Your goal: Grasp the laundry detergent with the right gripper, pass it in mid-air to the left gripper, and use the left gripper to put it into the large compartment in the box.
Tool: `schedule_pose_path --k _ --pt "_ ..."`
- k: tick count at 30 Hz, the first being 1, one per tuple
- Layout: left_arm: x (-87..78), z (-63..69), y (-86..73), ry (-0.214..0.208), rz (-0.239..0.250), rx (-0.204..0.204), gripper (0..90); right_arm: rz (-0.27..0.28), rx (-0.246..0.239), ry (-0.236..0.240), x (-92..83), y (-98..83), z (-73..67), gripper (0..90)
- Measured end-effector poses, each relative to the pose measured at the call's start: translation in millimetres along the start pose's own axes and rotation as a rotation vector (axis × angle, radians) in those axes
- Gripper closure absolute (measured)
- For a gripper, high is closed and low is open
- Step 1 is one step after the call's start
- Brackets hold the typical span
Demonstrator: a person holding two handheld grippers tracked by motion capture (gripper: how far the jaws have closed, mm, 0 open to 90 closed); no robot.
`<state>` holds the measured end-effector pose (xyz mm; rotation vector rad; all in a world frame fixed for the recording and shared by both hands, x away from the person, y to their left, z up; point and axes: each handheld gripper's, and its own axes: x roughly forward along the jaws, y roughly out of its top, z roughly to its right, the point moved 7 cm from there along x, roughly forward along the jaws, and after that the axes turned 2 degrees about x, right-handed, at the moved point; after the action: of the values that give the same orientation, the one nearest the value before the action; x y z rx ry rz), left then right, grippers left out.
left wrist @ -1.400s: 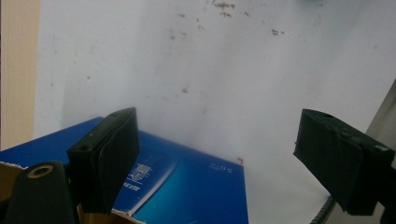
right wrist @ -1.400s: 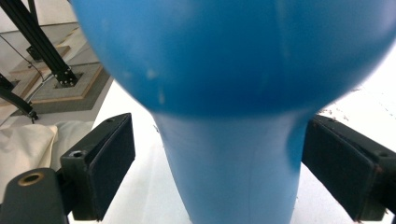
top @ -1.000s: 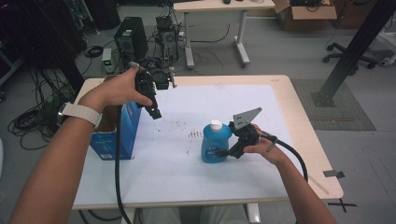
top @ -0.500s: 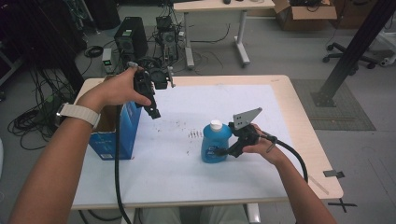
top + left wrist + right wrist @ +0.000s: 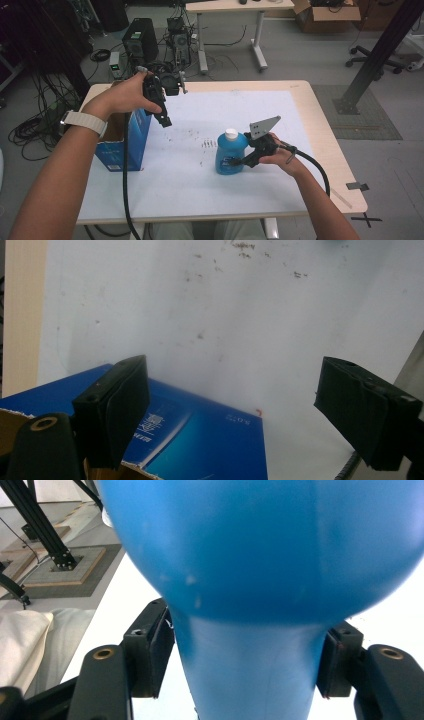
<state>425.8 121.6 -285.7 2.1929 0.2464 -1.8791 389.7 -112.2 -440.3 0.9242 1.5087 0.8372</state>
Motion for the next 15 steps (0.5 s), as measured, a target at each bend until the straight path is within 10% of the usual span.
schedule_pose_path --k 15 --pt "1.5 -0.9 0.8 0.000 0.003 0.000 14.6 0.037 0.002 -0.016 -0.6 -2.5 0.0 41.2"
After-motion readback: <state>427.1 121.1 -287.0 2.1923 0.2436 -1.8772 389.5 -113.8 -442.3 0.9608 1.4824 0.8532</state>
